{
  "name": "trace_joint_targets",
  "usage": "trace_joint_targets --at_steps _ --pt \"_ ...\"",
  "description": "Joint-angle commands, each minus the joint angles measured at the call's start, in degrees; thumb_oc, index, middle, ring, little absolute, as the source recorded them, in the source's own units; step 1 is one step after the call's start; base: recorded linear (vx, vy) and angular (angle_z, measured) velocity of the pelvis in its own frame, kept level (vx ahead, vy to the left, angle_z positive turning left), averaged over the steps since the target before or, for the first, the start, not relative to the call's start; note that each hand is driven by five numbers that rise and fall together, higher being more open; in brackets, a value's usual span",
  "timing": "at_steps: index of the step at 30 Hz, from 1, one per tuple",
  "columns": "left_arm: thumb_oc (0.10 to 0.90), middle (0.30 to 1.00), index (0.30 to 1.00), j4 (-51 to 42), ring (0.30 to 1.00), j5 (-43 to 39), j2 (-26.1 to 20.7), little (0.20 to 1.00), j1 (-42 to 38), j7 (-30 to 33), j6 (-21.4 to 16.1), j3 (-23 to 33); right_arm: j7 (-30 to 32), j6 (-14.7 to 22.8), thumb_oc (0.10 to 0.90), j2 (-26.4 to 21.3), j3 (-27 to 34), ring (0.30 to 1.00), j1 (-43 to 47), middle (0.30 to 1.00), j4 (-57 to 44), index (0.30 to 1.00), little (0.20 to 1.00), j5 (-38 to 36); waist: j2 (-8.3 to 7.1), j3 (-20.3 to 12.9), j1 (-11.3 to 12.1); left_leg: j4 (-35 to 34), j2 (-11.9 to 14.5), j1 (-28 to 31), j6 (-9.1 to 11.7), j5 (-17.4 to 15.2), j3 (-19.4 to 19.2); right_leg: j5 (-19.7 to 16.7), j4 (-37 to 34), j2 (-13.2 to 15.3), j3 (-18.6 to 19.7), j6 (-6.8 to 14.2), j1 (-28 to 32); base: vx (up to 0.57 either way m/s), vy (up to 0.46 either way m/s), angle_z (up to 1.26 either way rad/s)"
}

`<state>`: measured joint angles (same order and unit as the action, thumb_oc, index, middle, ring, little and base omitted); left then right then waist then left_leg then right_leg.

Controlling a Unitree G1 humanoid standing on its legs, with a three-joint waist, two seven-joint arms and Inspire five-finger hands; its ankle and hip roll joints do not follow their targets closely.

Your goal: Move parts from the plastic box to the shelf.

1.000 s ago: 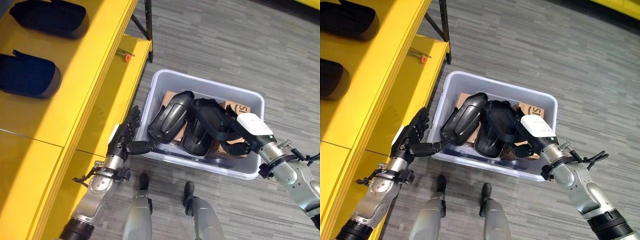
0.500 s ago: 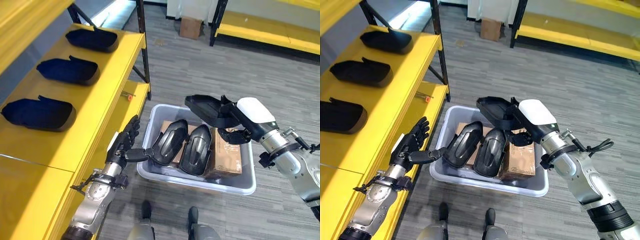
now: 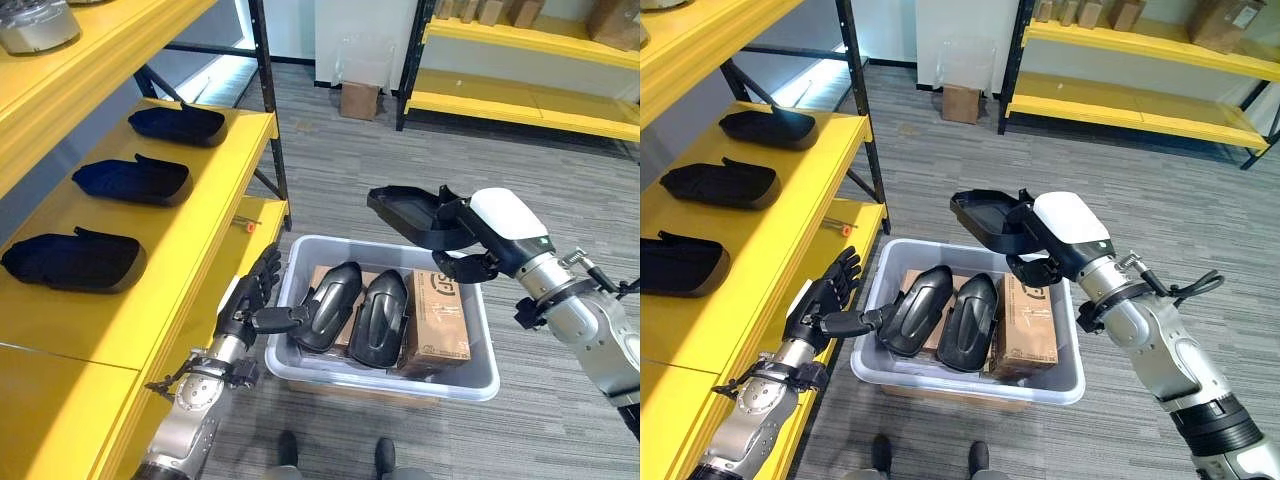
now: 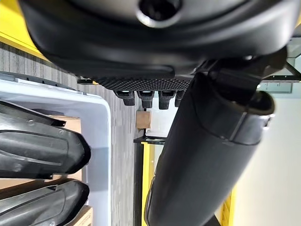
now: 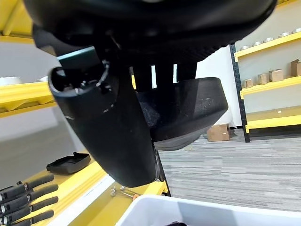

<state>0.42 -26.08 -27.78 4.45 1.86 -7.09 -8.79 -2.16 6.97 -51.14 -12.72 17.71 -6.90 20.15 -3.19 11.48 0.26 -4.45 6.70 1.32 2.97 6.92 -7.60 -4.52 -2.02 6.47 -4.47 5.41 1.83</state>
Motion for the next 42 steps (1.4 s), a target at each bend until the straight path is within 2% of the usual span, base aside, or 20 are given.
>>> trace_joint_targets --at_steps 1,2,3,4,5,6,7,8,9,11,13,16,18,21,24,27,30,33,34,42 --pt "0.9 1.0 1.0 -3.2 1.0 1.4 0.1 1.0 0.8 0.8 -4.0 4.8 6.6 2.0 0.4 0.8 2.1 0.3 9.9 0.3 -1.8 0.3 0.3 -3.3 -0.2 -6.1 2.7 2.1 8.5 0.9 3.1 -2.4 3.6 9.8 9.0 -1.2 3.7 0.2 -1.8 -0.16 -0.418 -0.12" --pt "0.9 1.0 1.0 -2.6 1.0 2.5 0.6 1.0 2.6 1.2 -3.9 6.2 7.6 2.5 0.4 0.3 2.9 0.3 9.6 0.3 -1.5 0.3 0.3 -4.7 0.18 -4.6 3.7 2.7 10.9 -1.0 4.0 0.6 5.3 11.0 9.6 -4.1 2.6 -1.6 -1.6 -0.14 -0.333 -0.08" --pt "0.9 1.0 1.0 -2.6 1.0 2.6 0.6 1.0 2.5 1.2 -3.9 6.1 7.6 2.6 0.4 0.2 2.9 0.3 9.6 0.3 -1.4 0.3 0.3 -4.7 0.34 -4.5 3.5 2.6 11.1 -1.0 4.2 0.8 5.6 11.1 9.7 -4.3 2.3 -1.8 -1.5 -0.25 -0.437 0.22" --pt "0.9 1.0 1.0 -1.6 1.0 3.1 1.1 1.0 2.7 1.5 -4.1 6.4 8.5 3.0 0.4 -0.8 4.4 0.3 8.9 0.3 -1.6 0.3 0.3 -5.8 0.97 -3.0 4.1 1.7 12.1 -3.0 5.4 4.6 7.2 11.7 10.0 -5.8 0.7 -2.7 -2.1 -0.2 -0.232 0.47" --pt "0.9 1.0 1.0 -1.1 1.0 3.2 1.3 1.0 2.6 1.6 -4.2 6.4 9.1 3.3 0.4 -1.2 4.9 0.3 8.7 0.3 -1.9 0.3 0.3 -6.0 1.28 -2.3 4.7 0.8 12.3 -4.1 6.1 6.6 7.5 12.0 10.0 -6.3 -0.2 -2.9 -2.5 -0.31 -0.339 0.85" --pt "0.9 1.0 1.0 0.2 1.0 3.3 1.8 1.0 1.9 1.9 -4.4 5.6 10.0 3.4 0.4 -2.1 6.2 0.3 7.9 0.3 -1.5 0.3 0.3 -6.1 1.93 -1.3 5.0 -0.5 11.7 -7.5 6.8 10.8 8.0 12.2 9.4 -5.9 -3.8 -3.5 -2.6 -0.23 -0.194 1.02" --pt "0.9 1.0 1.0 0.3 1.0 3.0 1.9 1.0 1.5 1.7 -4.6 5.3 10.3 3.1 0.4 -2.6 6.4 0.3 7.8 0.3 -1.3 0.3 0.3 -5.8 1.85 -0.9 5.1 -0.4 11.1 -8.3 6.6 11.1 7.6 11.9 9.2 -5.7 -4.5 -3.7 -2.9 -0.25 -0.212 1.35" --pt "0.9 1.0 1.0 0.8 1.0 3.1 1.9 1.0 0.7 1.6 -4.9 5.0 10.9 3.2 0.4 -3.0 7.2 0.3 7.4 0.3 -1.5 0.3 0.3 -5.5 1.04 -0.5 4.7 0.5 9.9 -8.4 5.7 10.1 5.7 11.2 8.6 -4.5 -6.5 -3.8 -3.5 -0.21 -0.145 1.37" --pt "0.9 1.0 1.0 0.9 1.0 3.1 2.0 1.0 0.4 1.7 -5.2 4.8 11.2 3.4 0.4 -2.7 7.4 0.3 7.2 0.3 -1.7 0.3 0.3 -5.4 0.7 -0.5 4.5 3.8 10.2 -7.9 5.1 8.5 3.4 10.8 8.4 -3.7 -8.0 -4.1 -4.2 -0.19 -0.136 1.88" --pt "0.9 1.0 1.0 0.5 1.0 2.9 2.6 1.0 0.7 1.4 -5.5 5.1 12.1 4.0 0.4 -1.9 7.7 0.3 6.2 0.3 -2.1 0.3 0.3 -4.7 0.43 -1.2 4.4 10.8 10.7 -6.0 4.4 4.5 2.5 10.7 8.2 -2.3 -10.8 -4.6 -5.1 -0.12 -0.091 1.6" --pt "0.9 1.0 1.0 0.7 1.0 3.0 3.0 1.0 0.4 1.5 -5.3 4.8 12.0 4.3 0.4 -1.3 8.1 0.3 5.5 0.3 -2.5 0.3 0.3 -4.8 0.5 -1.6 3.8 13.0 11.5 -4.6 4.2 3.7 1.2 10.7 8.7 -1.9 -12.5 -4.9 -5.5 -0.04 -0.046 0.81" --pt "0.9 1.0 1.0 0.7 1.0 2.8 4.1 1.0 0.2 1.0 -5.0 4.0 12.6 4.6 0.4 -0.3 11.0 0.3 1.4 0.3 -3.8 0.3 0.3 -4.0 1.96 -3.1 1.3 12.1 13.6 1.7 5.6 1.9 -3.2 13.2 11.0 -0.6 -16.7 -4.5 -5.7 0.05 0.034 0.84" --pt "0.9 1.0 1.0 0.6 1.0 2.8 4.5 1.0 -0.7 0.6 -4.9 2.7 13.6 4.4 0.4 0.0 13.5 0.3 -1.2 0.3 -4.0 0.3 0.3 -3.8 3.13 -3.6 -0.6 10.8 14.9 4.2 6.4 1.9 -8.2 13.4 13.3 1.5 -20.6 -4.2 -6.3 -0.03 0.125 1.14" --pt "0.9 1.0 1.0 0.1 1.0 2.4 4.9 1.0 -1.5 -0.4 -4.7 0.9 14.3 4.0 0.4 -0.4 17.1 0.3 -4.6 0.3 -5.3 0.3 0.3 -2.7 4.87 -4.2 -2.2 6.6 13.9 4.9 6.7 0.0 -11.3 13.2 15.2 4.1 -24.0 -2.9 -6.5 0.0 0.151 1.12" --pt "0.9 1.0 1.0 -0.1 1.0 2.6 4.6 1.0 -1.4 -0.3 -5.0 0.4 14.4 4.0 0.4 0.3 17.8 0.3 -5.3 0.3 -6.1 0.3 0.3 -2.2 5.16 -4.2 -1.7 5.3 12.0 4.2 5.8 -3.0 -10.3 11.4 14.5 5.5 -23.4 -1.7 -5.4 0.08 0.187 1.22" --pt "0.9 1.0 1.0 -0.5 1.0 3.2 4.0 1.0 -1.4 0.0 -5.1 0.8 14.2 4.2 0.4 0.9 18.5 0.3 -6.4 0.3 -6.6 0.3 0.3 -1.7 4.04 -3.7 -1.1 4.8 9.3 3.8 4.5 -5.7 -10.5 8.7 13.5 8.1 -24.1 0.0 -3.8 0.05 0.181 -0.04" --pt "0.9 1.0 1.0 -0.7 1.0 3.8 3.8 1.0 -1.0 0.6 -5.3 1.5 14.4 4.0 0.4 2.2 19.6 0.3 -7.4 0.3 -7.2 0.3 0.3 -0.5 2.82 -3.9 0.1 2.3 5.3 4.0 2.5 -7.3 -9.6 5.3 12.1 11.1 -25.0 2.5 -2.3 0.07 0.275 0.35" --pt "0.9 1.0 1.0 -1.2 1.0 4.2 3.6 1.0 -0.7 0.8 -5.4 1.9 14.7 3.9 0.4 2.9 19.4 0.3 -7.4 0.3 -7.4 0.3 0.3 0.2 2.12 -4.0 0.6 2.3 3.7 3.7 1.7 -8.2 -9.1 3.9 11.3 12.4 -25.3 3.6 -1.7 0.05 0.206 0.13" --pt "0.9 1.0 1.0 -1.5 1.0 4.8 3.4 1.0 -0.5 0.8 -5.4 2.2 14.5 3.8 0.4 4.0 19.2 0.3 -7.3 0.3 -7.8 0.3 0.3 0.9 1.27 -4.1 1.3 2.8 1.7 2.9 0.7 -9.6 -8.0 1.6 10.3 14.0 -26.0 4.9 -0.8 0.06 0.233 0.08" --pt "0.9 1.0 1.0 -2.4 1.0 6.3 2.6 1.0 0.9 2.1 -5.8 3.9 13.7 3.5 0.4 5.9 15.2 0.3 -4.7 0.3 -7.7 0.3 0.3 3.0 -0.21 -4.0 2.8 2.5 -4.2 2.4 -2.8 -12.2 -5.7 -4.4 10.4 18.6 -25.0 7.7 -0.6 0.03 0.204 0.16"
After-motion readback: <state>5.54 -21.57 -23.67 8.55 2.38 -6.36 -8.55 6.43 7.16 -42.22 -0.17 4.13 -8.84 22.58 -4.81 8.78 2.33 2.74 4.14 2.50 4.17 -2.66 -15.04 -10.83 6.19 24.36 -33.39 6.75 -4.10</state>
